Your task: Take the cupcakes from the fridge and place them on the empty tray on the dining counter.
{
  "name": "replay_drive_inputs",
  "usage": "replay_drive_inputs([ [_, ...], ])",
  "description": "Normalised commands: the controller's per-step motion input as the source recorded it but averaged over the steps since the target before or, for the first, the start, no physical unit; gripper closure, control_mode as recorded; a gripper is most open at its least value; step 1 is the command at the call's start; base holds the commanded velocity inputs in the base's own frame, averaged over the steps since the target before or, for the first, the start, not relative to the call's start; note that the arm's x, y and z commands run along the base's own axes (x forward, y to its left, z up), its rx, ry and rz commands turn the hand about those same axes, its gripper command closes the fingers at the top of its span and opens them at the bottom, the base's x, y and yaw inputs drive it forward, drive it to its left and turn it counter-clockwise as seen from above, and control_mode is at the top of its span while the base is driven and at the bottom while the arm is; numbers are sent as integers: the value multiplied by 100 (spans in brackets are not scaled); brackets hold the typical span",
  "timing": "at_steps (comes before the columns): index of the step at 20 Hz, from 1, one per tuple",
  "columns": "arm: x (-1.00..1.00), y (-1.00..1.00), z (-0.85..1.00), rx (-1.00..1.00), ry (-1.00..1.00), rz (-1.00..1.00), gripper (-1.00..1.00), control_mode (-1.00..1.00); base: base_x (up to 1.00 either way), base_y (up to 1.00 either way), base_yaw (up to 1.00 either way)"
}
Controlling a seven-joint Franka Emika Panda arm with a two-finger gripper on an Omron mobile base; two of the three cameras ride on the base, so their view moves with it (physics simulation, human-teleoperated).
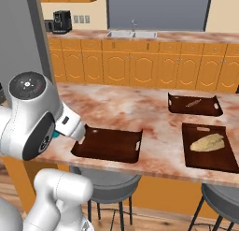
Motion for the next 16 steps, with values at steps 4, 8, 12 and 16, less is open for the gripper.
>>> replay_drive_inputs([
  [4, 21, 0, -16, 0, 0, -4, 100, -100, 0, 0, 0],
  [8, 26, 0, -23, 0, 5, -1, 100, -100, 0, 0, 0],
  [12, 32, 0, -30, 0, 12, 0, 100, -100, 0, 0, 0],
  [16, 25, 0, -27, 0, 10, 0, 100, -100, 0, 0, 0],
])
